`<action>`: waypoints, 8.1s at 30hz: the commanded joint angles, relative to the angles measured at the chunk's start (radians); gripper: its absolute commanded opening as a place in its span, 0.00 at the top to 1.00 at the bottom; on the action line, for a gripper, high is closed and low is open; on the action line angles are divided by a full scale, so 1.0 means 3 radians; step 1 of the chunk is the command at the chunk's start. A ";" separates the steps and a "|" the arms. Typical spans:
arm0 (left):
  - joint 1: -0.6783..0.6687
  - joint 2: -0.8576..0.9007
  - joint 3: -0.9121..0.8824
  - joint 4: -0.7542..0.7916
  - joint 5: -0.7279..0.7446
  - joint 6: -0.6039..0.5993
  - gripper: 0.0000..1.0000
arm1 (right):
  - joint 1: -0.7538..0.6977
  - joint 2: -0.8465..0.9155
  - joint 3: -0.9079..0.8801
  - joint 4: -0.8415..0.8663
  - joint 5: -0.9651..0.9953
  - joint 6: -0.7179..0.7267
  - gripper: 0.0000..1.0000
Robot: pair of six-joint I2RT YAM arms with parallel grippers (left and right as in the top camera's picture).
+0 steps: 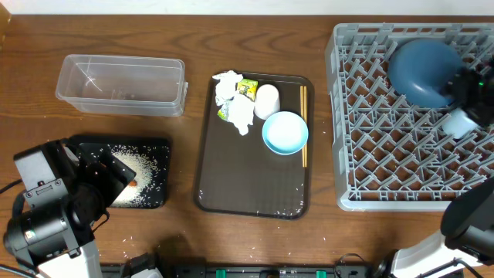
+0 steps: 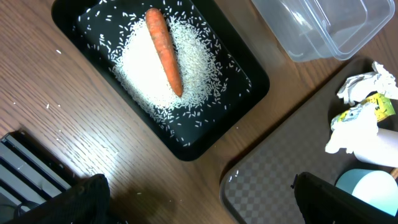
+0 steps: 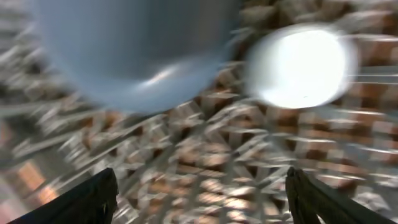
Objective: Sort waste into correct bins and load items into the dishwasher rack
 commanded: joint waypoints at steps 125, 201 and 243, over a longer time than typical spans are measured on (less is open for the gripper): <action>0.0013 0.0000 -0.0010 -0.0011 -0.0041 0.0033 0.03 | 0.0169 -0.0505 0.0697 -0.0440 0.0520 -0.0175 0.50; 0.0013 0.0000 -0.0010 -0.0011 -0.0041 0.0033 0.03 | 0.3751 0.0820 -0.0516 0.0882 0.0637 0.0470 0.67; 0.0013 0.0000 -0.0010 -0.0011 -0.0041 0.0033 0.03 | 0.1411 -0.1235 -0.0259 -0.0706 -0.1003 -0.0467 0.99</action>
